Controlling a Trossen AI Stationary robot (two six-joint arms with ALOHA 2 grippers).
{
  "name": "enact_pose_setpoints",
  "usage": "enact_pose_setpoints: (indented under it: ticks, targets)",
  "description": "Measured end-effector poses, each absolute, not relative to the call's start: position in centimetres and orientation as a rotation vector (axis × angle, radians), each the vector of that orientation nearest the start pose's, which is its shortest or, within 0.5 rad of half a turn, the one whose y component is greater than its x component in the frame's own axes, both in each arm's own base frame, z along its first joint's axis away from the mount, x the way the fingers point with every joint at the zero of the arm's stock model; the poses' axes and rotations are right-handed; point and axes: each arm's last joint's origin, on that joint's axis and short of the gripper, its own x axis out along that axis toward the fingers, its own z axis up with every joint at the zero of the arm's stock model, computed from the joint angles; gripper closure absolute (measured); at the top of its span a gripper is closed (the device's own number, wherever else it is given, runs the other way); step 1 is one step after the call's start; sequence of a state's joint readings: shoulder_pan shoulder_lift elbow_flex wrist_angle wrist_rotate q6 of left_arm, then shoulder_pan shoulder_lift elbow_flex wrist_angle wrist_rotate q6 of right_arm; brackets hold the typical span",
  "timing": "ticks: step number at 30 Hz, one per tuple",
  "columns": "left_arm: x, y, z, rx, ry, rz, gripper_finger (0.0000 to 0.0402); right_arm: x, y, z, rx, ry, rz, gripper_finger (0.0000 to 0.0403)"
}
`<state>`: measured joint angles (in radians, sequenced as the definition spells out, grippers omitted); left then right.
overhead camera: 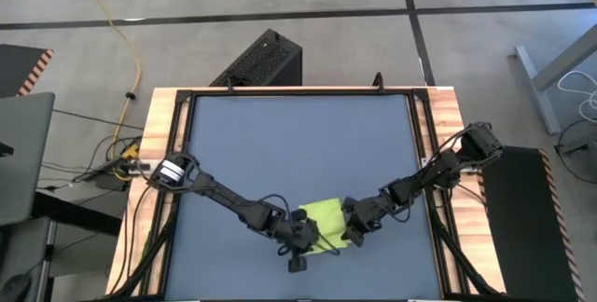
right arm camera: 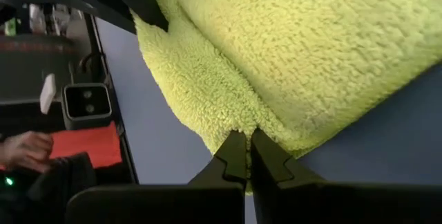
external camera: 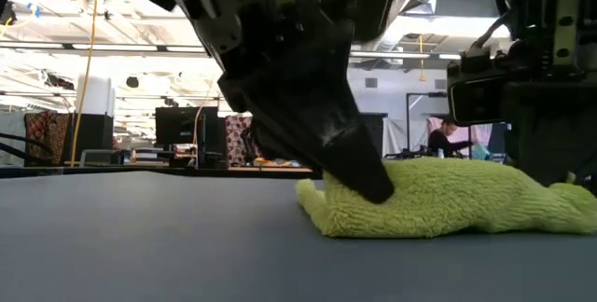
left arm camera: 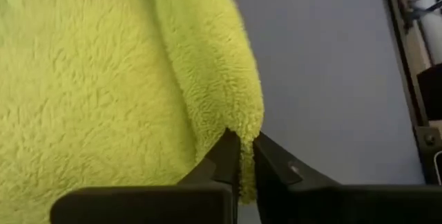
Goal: Roll towel into tight, uniform cylinder
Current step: Roll the green towel
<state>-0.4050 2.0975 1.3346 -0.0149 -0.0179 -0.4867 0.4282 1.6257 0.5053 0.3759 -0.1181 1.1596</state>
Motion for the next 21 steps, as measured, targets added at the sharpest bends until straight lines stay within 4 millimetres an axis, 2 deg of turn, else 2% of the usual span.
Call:
enact_pose_setpoints:
  ticks: [8,14,21]
  targets:
    - [41.0,-15.6,13.7,-0.450,0.910,-0.208,0.0399,24.4,11.7,11.4,1.069,0.926,0.088,0.0382]
    - [41.0,-15.4,13.6,-0.502,0.937,-0.227,0.0401,24.6,11.9,11.6,1.098,0.936,0.107,0.0382]
    - [40.4,-15.2,13.1,-0.527,1.025,-0.164,0.0401,24.6,11.6,11.4,1.147,0.937,0.023,0.0382]
